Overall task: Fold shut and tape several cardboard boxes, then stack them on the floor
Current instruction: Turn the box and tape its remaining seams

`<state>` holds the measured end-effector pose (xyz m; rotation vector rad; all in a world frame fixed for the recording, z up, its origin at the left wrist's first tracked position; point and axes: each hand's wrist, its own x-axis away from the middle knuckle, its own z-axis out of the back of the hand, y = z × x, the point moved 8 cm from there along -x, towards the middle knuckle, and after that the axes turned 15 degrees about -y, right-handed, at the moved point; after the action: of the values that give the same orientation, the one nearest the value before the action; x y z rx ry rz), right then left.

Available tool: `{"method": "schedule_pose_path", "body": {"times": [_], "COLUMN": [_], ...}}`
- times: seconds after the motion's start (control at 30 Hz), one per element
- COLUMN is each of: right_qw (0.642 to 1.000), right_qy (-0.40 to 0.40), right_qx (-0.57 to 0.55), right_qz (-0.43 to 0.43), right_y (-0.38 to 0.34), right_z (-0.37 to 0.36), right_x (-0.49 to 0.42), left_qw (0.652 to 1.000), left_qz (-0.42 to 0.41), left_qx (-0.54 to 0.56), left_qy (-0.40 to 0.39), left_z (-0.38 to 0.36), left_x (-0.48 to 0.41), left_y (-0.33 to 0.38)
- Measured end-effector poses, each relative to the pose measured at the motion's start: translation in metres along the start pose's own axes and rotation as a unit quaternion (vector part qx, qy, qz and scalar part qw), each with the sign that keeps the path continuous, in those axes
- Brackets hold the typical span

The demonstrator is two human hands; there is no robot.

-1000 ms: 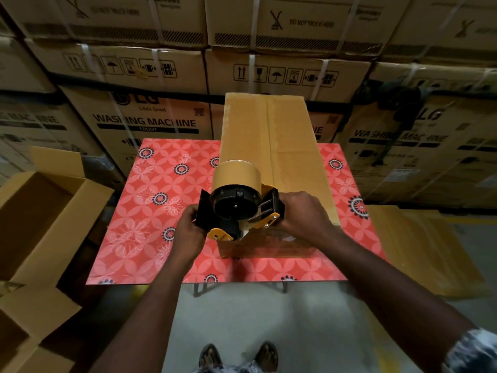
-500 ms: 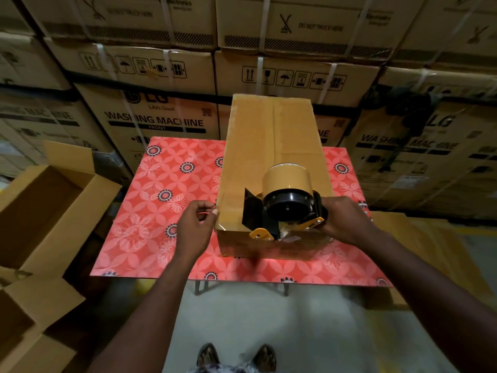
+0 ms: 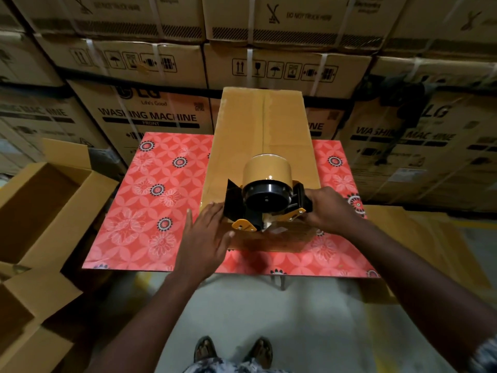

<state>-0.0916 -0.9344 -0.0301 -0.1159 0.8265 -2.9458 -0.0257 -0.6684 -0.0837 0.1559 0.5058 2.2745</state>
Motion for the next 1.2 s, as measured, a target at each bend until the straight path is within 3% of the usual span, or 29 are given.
{"method": "schedule_pose_path", "body": {"times": [0.33,0.53,0.83,1.2], "right_qw": [0.999,0.999,0.999,0.995], "right_qy": [0.042,0.029,0.032,0.092], "right_qx": [0.026,0.02,0.007,0.041], "right_qz": [-0.008,-0.021,-0.013,-0.011], "right_y": [0.061,0.08,0.085,0.08], "right_z": [0.02,0.01,0.005,0.011], "right_x": [0.052,0.047,0.048,0.058], "left_qw": [0.999,0.997,0.999,0.997], "left_qz": [0.022,0.048,-0.033,-0.056], "left_qx": [-0.008,0.007,-0.011,0.028], "left_qy": [0.023,0.057,0.005,0.04], "left_z": [0.005,0.01,-0.019,-0.02], "left_x": [0.003,-0.004,-0.029,-0.026], "left_y": [0.006,0.019,0.088,0.077]}}
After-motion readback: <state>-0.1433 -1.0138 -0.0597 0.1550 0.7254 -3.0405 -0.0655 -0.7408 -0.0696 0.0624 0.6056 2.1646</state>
